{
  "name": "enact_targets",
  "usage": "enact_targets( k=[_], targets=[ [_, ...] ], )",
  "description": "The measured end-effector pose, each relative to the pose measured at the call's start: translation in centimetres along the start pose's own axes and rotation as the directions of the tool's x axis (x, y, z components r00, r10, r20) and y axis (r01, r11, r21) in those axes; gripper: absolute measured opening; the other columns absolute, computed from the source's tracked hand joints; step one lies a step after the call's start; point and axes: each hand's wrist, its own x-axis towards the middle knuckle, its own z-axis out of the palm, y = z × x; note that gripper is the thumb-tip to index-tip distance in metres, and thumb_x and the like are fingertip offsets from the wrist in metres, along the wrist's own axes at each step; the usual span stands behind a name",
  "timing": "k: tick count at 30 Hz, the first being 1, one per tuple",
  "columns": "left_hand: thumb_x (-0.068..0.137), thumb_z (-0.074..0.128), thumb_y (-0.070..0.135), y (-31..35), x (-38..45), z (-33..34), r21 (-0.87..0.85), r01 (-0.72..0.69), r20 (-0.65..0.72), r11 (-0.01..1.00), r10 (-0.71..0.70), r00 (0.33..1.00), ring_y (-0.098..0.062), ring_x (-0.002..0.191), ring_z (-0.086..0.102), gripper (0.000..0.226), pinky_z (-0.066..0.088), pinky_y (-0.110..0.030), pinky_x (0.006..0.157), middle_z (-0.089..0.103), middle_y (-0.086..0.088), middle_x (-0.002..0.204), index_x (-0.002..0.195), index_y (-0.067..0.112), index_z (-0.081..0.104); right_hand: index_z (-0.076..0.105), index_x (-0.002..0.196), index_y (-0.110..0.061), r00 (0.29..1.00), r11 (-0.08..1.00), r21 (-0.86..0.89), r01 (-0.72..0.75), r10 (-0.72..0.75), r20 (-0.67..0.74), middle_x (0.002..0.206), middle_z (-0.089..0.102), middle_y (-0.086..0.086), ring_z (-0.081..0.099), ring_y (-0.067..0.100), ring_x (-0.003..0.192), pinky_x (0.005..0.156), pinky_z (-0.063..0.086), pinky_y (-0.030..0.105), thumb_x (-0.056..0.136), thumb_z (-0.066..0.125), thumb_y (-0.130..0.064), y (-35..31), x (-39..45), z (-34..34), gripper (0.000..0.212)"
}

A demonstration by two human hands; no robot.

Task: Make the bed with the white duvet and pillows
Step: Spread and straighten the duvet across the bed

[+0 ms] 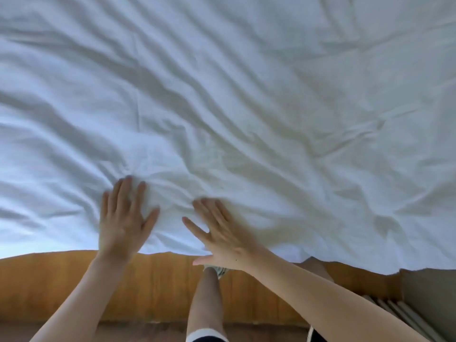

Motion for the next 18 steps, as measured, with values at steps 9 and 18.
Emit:
enact_targets(
  k=[9,18],
  targets=[
    [0.092,0.05,0.052,-11.6,-5.0,3.2,0.036,0.008,-0.134,0.999,-0.003,0.991,-0.043,0.112,0.053,0.063,0.036,-0.053,0.101,0.056,-0.027,0.123,0.117,-0.006,0.056,0.052,0.128,-0.008,0.983,0.972,-0.205,-0.114,0.081,-0.162,0.115,0.06,0.013,0.058,0.031,0.097,0.087,0.046,0.041,0.068,0.064,-0.072,-4.4,9.7,3.1,0.089],
    [0.102,0.037,0.034,-13.0,-2.3,3.3,-0.054,-0.082,-0.199,0.995,0.07,0.977,-0.035,0.052,0.059,0.043,0.041,-0.036,0.042,0.059,-0.015,0.062,0.082,0.005,0.06,0.059,0.062,-0.011,0.951,0.988,0.0,-0.152,0.146,-0.274,0.045,0.055,0.001,0.056,0.022,0.037,0.035,0.034,0.019,0.058,0.088,-0.051,-5.7,12.4,1.5,0.05]
  ],
)
